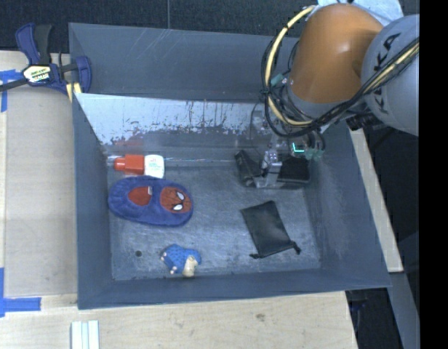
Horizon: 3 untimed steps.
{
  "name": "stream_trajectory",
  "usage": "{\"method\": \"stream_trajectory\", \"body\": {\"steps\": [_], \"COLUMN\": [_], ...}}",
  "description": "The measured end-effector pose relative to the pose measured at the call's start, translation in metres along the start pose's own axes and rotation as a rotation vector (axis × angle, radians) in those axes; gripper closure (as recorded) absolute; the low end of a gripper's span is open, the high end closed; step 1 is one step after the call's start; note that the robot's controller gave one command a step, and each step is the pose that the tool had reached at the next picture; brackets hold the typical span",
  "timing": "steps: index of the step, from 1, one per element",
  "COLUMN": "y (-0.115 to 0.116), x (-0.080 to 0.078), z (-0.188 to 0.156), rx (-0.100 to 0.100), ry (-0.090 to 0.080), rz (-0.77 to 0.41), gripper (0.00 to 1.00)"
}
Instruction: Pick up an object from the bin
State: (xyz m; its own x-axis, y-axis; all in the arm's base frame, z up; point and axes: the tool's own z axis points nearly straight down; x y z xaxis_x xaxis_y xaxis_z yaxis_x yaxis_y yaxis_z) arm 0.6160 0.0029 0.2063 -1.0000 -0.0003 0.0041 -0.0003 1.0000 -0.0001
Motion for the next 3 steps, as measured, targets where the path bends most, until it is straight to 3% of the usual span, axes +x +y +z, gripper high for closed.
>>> {"method": "stream_trajectory", "body": {"steps": [1,2,3], "y": [-0.078,-0.094,-0.095], "x": [0.013,-0.013,-0.014], "z": [0.110,0.136,0.134], "rx": [0.000,-0.003,-0.002], "ry": [-0.007,-0.010,-0.016], "rz": [-0.116,-0.169,-0.167], "gripper": [0.00,0.00,1.00]}}
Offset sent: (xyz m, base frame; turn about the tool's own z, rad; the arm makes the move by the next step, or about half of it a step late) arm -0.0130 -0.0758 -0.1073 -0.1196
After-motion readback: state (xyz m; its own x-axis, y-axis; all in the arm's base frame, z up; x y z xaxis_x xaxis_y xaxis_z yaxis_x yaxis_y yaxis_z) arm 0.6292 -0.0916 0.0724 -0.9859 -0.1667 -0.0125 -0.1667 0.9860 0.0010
